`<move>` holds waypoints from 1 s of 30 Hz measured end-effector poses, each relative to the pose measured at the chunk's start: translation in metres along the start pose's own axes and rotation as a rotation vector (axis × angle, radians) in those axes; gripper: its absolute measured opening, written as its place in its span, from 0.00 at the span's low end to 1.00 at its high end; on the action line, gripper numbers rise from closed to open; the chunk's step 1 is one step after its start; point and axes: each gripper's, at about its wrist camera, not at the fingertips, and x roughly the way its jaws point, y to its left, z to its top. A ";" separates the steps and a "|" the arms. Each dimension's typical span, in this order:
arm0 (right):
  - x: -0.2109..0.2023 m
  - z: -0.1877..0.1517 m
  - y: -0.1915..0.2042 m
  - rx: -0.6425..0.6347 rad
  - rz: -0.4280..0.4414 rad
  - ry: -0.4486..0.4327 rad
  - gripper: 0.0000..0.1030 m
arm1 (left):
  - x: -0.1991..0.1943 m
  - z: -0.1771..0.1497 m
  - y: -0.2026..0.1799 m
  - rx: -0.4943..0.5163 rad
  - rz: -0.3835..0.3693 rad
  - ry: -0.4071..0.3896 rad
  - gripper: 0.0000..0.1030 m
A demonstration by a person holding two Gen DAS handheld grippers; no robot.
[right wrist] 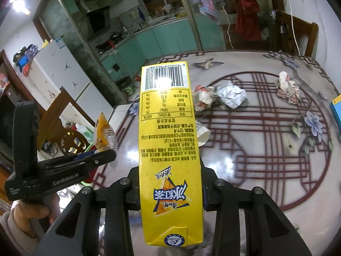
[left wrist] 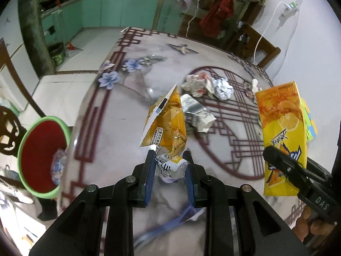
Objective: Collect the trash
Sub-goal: 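Carry the juice box and snack bag with both tools over the red bin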
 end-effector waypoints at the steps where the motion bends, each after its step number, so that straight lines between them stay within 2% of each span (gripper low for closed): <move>1: 0.002 -0.001 0.007 -0.005 -0.002 0.003 0.35 | -0.003 0.000 0.008 -0.003 -0.001 -0.002 0.24; 14: 0.019 -0.010 0.093 -0.029 -0.009 -0.004 0.35 | -0.023 0.000 0.083 -0.027 -0.013 -0.010 0.24; 30: 0.051 -0.019 0.168 -0.049 0.000 0.007 0.35 | -0.036 -0.001 0.162 -0.053 -0.016 -0.015 0.24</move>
